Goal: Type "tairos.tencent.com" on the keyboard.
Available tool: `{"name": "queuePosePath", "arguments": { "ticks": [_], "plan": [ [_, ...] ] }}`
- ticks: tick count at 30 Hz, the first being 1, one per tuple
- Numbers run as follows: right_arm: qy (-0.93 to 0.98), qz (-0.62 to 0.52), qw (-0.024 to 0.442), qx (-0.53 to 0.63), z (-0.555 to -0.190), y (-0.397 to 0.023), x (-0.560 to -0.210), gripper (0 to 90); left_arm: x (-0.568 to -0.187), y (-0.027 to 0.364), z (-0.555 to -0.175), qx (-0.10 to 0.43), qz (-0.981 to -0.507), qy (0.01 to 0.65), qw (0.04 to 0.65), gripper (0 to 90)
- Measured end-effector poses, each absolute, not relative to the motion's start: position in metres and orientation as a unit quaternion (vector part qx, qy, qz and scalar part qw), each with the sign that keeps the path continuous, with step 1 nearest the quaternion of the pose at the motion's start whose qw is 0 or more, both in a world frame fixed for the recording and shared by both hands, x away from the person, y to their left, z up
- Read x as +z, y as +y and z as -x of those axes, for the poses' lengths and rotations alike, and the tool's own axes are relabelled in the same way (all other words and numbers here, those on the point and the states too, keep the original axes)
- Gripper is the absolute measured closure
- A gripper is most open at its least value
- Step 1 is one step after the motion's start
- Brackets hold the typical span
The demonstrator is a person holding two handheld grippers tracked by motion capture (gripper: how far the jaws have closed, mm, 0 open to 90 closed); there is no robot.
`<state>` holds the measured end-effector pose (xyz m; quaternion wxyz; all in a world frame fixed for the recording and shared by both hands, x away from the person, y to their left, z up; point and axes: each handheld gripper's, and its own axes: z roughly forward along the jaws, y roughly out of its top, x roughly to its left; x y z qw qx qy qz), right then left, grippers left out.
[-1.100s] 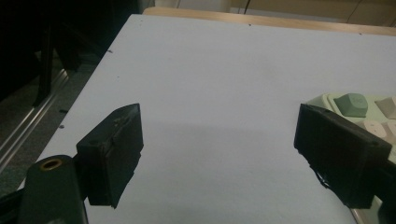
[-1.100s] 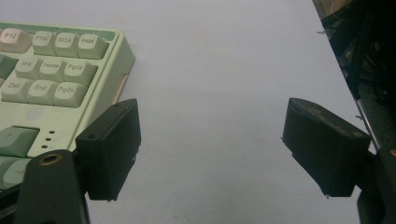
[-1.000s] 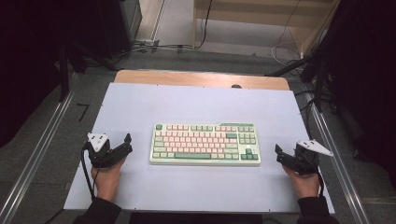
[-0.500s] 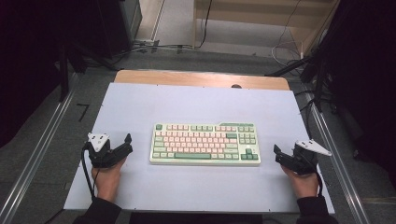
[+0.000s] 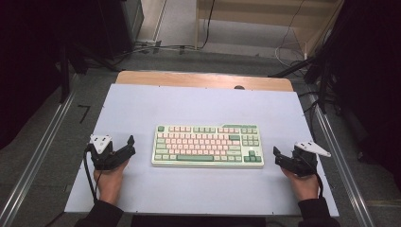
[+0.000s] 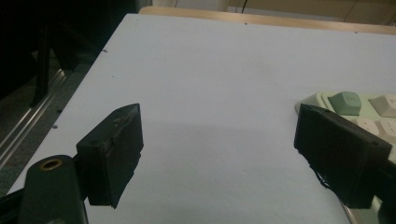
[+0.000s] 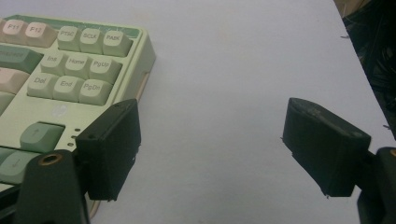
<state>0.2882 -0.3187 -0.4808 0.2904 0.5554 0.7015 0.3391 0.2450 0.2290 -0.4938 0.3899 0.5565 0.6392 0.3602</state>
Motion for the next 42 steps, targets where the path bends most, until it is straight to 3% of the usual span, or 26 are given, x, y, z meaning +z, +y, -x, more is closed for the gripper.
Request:
{"name": "queuePosePath", "arguments": {
  "ticks": [42],
  "plan": [
    [0.732, -0.504, 0.265, 0.374, -0.293, -0.276, -0.471, 18.8, -0.487, 0.185, -0.249, 0.333, -0.592, 0.603, 0.419, 16.6]
  ]
}}
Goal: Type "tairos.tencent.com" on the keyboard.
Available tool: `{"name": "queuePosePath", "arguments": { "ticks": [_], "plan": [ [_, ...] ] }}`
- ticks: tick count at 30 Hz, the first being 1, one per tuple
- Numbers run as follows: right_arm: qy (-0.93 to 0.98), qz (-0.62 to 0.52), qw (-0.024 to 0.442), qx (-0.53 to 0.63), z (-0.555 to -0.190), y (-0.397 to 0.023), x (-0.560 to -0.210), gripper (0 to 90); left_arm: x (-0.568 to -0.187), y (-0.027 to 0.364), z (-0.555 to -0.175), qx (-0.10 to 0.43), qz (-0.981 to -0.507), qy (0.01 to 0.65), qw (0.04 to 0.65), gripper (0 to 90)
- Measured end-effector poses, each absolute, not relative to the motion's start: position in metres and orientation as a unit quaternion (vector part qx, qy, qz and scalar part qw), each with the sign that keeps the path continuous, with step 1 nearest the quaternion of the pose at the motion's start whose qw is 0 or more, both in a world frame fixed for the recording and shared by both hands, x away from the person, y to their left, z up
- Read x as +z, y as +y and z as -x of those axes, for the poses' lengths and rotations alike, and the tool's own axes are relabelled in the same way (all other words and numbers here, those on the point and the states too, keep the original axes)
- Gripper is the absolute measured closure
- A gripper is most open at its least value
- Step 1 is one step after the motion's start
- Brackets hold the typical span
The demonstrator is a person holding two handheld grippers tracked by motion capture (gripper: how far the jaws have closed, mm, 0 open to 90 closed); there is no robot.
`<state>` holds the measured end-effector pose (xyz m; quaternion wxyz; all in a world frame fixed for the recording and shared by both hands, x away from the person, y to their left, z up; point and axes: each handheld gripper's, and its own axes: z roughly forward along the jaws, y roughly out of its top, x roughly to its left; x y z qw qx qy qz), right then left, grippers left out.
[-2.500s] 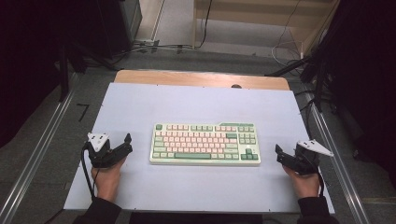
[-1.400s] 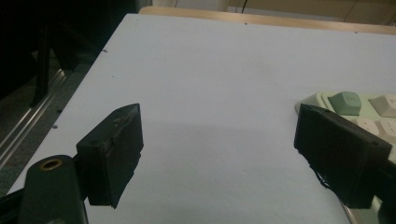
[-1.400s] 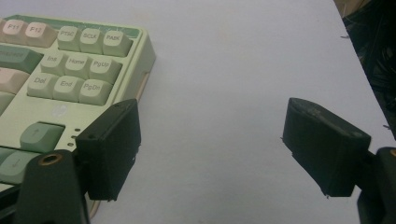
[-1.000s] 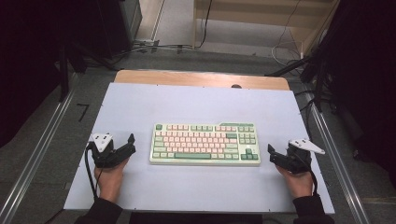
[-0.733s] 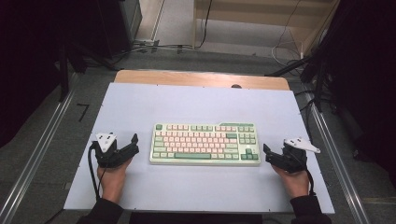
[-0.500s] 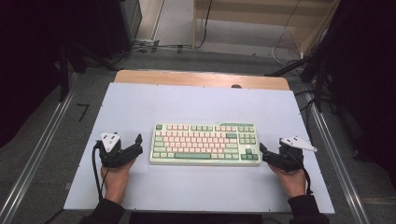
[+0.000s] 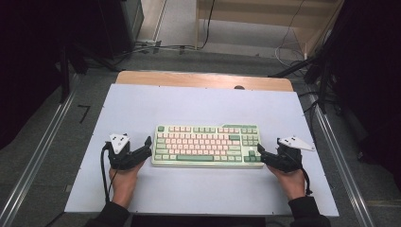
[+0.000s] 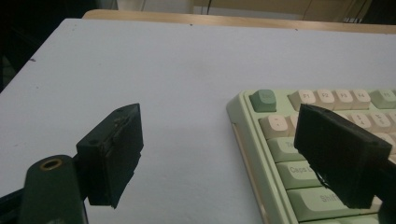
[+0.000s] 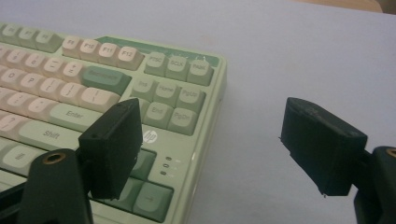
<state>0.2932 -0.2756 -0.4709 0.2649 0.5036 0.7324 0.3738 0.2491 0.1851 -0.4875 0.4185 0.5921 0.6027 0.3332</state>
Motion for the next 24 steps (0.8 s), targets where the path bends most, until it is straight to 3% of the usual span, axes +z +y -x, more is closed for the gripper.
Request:
{"name": "queuePosePath", "arguments": {
  "ticks": [24],
  "plan": [
    [0.755, -0.467, 0.25, 0.388, -0.297, -0.245, -0.468, 24.5, -0.485, 0.17, -0.258, 0.324, -0.605, 0.588, 0.428, 19.6]
  ]
}}
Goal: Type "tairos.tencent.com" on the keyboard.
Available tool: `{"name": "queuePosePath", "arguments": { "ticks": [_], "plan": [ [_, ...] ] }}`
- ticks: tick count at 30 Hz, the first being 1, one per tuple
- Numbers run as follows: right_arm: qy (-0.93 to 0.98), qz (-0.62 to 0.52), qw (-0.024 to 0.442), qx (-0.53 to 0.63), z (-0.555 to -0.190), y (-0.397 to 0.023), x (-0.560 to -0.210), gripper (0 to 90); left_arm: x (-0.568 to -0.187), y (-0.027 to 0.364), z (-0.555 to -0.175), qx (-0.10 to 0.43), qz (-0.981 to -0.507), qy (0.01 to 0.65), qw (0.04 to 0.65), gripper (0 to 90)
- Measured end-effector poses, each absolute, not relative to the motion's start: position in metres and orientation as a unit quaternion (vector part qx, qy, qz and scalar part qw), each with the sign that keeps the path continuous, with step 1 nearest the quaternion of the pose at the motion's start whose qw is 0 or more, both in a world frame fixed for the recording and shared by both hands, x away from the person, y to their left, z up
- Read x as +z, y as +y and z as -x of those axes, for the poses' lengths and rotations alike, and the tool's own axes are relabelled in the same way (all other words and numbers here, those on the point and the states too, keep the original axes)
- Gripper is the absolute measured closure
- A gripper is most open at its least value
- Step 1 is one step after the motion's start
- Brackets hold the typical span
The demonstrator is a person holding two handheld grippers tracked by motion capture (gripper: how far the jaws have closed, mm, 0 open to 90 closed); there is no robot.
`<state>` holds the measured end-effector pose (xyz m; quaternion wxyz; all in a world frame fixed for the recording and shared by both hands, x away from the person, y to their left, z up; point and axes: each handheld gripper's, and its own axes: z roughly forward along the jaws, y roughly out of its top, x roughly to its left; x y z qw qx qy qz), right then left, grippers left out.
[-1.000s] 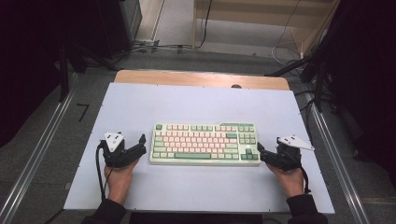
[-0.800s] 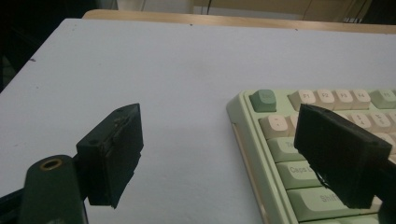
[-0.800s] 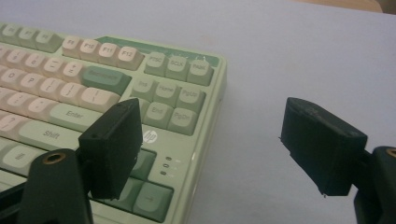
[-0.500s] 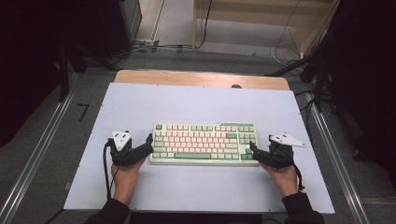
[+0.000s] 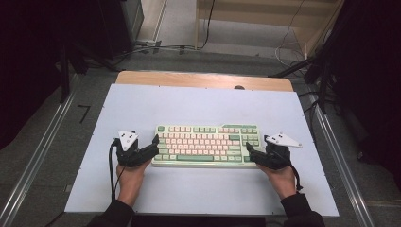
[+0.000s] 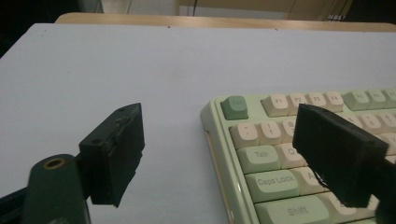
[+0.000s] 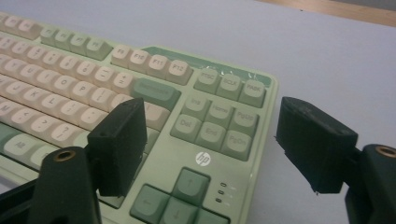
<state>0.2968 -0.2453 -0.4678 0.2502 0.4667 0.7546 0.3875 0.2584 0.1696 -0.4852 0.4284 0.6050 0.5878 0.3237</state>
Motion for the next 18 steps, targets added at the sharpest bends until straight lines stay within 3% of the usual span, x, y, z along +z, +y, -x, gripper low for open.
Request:
{"name": "queuePosePath", "arguments": {
  "ticks": [7, 18],
  "plan": [
    [0.764, -0.45, 0.242, 0.395, -0.298, -0.234, -0.468, 31.3, -0.484, 0.163, -0.26, 0.313, -0.619, 0.564, 0.447, 34.7],
    [0.77, -0.431, 0.236, 0.407, -0.298, -0.218, -0.466, 45.7, -0.484, 0.159, -0.263, 0.292, -0.632, 0.548, 0.464, 46.2]
  ]
}}
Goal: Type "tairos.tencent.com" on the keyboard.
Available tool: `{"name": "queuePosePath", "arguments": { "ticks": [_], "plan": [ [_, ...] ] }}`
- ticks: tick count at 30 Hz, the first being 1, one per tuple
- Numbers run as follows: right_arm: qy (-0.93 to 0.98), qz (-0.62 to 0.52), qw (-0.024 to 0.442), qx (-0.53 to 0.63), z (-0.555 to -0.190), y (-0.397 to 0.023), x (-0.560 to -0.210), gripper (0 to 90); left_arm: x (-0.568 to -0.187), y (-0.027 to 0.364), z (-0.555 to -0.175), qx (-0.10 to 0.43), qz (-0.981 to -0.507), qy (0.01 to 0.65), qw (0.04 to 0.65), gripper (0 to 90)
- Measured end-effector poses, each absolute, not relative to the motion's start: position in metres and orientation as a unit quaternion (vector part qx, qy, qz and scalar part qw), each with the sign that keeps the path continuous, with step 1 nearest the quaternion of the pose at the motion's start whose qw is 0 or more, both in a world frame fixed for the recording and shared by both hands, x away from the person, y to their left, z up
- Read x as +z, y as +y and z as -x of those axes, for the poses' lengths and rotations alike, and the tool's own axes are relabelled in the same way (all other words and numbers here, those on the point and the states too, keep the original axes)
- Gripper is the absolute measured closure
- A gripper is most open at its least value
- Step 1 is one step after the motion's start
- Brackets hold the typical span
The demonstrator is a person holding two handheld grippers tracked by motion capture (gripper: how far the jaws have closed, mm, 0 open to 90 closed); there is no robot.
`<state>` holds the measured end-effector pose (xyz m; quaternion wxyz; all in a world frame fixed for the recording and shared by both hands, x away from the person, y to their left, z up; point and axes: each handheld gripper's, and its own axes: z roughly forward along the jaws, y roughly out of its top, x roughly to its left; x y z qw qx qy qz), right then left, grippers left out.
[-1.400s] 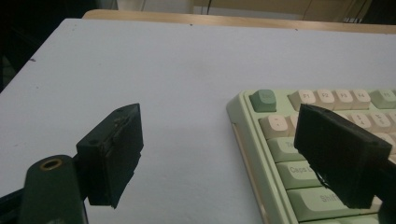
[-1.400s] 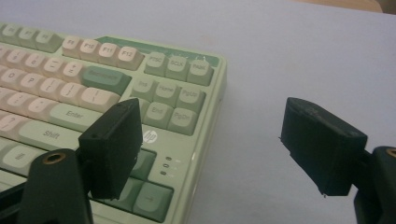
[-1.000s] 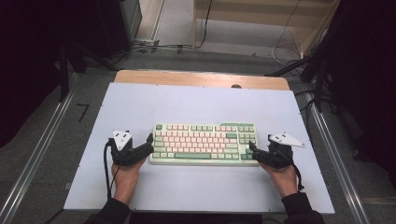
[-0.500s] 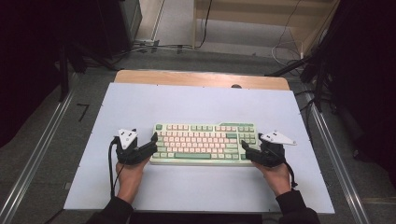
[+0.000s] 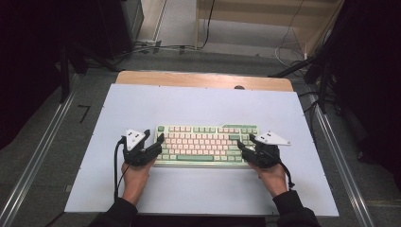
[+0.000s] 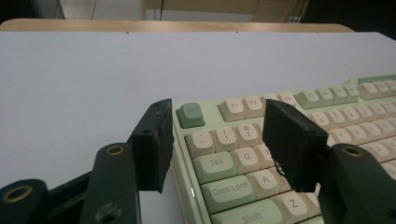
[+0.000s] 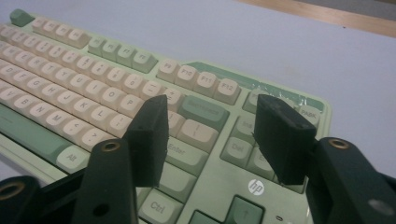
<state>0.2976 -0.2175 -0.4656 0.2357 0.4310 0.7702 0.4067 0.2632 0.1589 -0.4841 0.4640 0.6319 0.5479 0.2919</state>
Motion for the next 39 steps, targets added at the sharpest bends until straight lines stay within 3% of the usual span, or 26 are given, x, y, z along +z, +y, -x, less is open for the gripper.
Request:
{"name": "queuePosePath", "arguments": {
  "ticks": [12, 15, 16, 18, 21, 39],
  "plan": [
    [0.784, -0.411, 0.212, 0.415, -0.301, -0.203, -0.467, 73.2, -0.482, 0.151, -0.266, 0.283, -0.649, 0.531, 0.466, 61.5],
    [0.787, -0.405, 0.214, 0.414, -0.3, -0.198, -0.468, 83.4, -0.483, 0.15, -0.268, 0.27, -0.657, 0.524, 0.469, 71.7],
    [0.787, -0.405, 0.214, 0.414, -0.3, -0.198, -0.468, 83.4, -0.483, 0.15, -0.269, 0.265, -0.662, 0.521, 0.469, 71.7],
    [0.786, -0.403, 0.218, 0.416, -0.3, -0.196, -0.468, 86.9, -0.482, 0.149, -0.269, 0.257, -0.664, 0.518, 0.474, 79.9],
    [0.785, -0.403, 0.219, 0.416, -0.3, -0.195, -0.468, 87.2, -0.481, 0.148, -0.269, 0.258, -0.661, 0.517, 0.48, 89.9],
    [0.775, -0.421, 0.196, 0.428, -0.302, -0.195, -0.468, 87.6, -0.483, 0.132, -0.279, 0.242, -0.682, 0.513, 0.462, 90.0]
  ]
}}
